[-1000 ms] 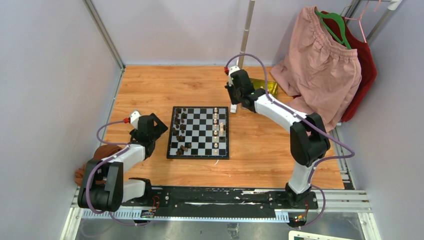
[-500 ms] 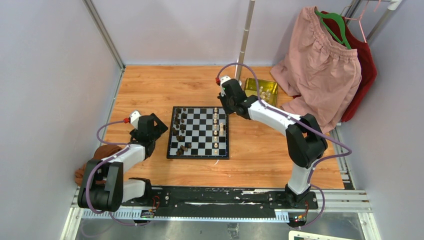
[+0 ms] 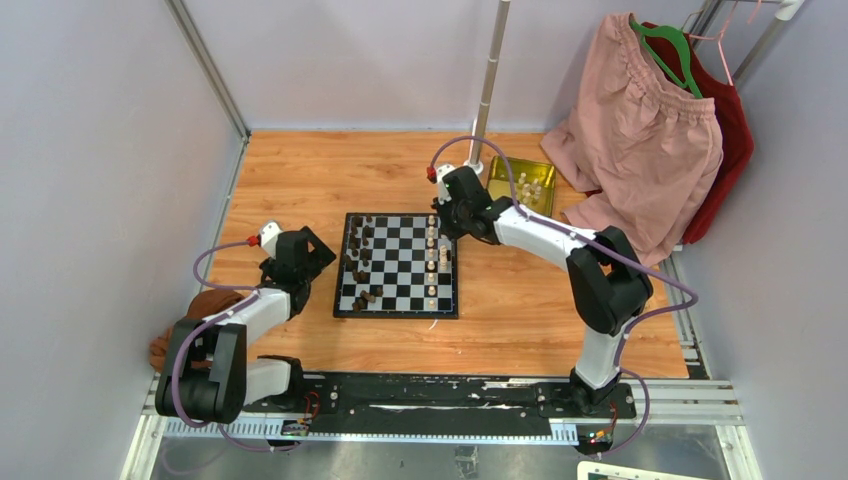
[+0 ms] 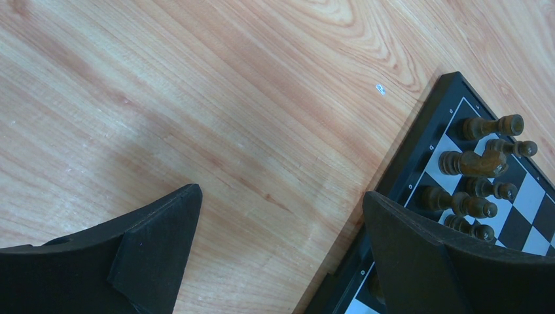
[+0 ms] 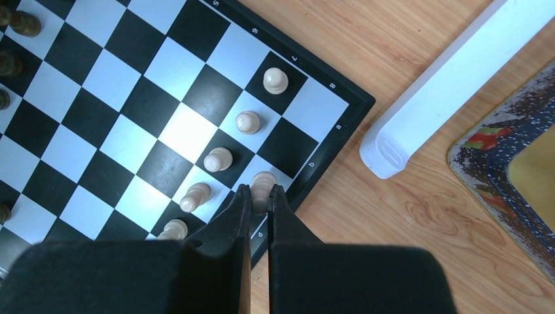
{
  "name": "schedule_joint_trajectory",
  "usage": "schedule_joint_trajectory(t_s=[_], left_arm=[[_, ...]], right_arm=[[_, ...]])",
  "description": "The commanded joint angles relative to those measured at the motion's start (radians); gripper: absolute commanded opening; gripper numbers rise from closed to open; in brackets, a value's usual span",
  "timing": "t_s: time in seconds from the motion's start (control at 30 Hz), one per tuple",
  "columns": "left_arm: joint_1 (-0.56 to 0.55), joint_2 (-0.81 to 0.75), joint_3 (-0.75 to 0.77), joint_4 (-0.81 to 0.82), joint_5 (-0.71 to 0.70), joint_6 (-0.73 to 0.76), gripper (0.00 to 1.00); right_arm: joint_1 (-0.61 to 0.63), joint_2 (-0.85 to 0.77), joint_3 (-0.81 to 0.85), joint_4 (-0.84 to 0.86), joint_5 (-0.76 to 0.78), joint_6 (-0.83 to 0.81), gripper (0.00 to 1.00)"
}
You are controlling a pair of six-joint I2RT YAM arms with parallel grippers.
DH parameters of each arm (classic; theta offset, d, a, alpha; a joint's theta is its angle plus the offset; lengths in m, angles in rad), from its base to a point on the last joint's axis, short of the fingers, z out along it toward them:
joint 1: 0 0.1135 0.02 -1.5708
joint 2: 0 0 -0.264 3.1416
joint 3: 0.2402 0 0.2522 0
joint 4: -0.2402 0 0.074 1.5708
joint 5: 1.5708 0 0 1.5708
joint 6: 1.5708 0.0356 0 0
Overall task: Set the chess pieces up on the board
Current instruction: Place the chess piece on the chessboard.
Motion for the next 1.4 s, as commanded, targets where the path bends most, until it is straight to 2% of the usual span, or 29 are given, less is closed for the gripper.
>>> schedule_joint_trajectory(t_s=[0.0,0.8,0.9,1.07,1.37], left_arm=[[-0.010,-0.006,0.006,0.018,-0.008,0.014,1.00],[-0.012,-0.009,0.005,0.018,-0.010,0.015,1.00],[-0.012,-0.010,0.005,0.018,-0.010,0.016,1.00],[-0.012,-0.011,0.004,0.017,-0.009,0.016,1.00],[-0.013,-0.013,0.003,0.017,-0.011,0.016,1.00]], right_arm=[[0.012,0.017,-0.016,-0.002,-0.054,-0.048,0.00],[0.012,0.068,-0.011,0.002,-0.067,-0.072,0.01],[0.013,0.067,-0.012,0.002,-0.071,-0.072,0.08],[0.013,0.048,-0.014,0.002,-0.077,-0.072,0.29],[0.013,0.000,0.014,-0.021,-0.073,-0.071,0.32]])
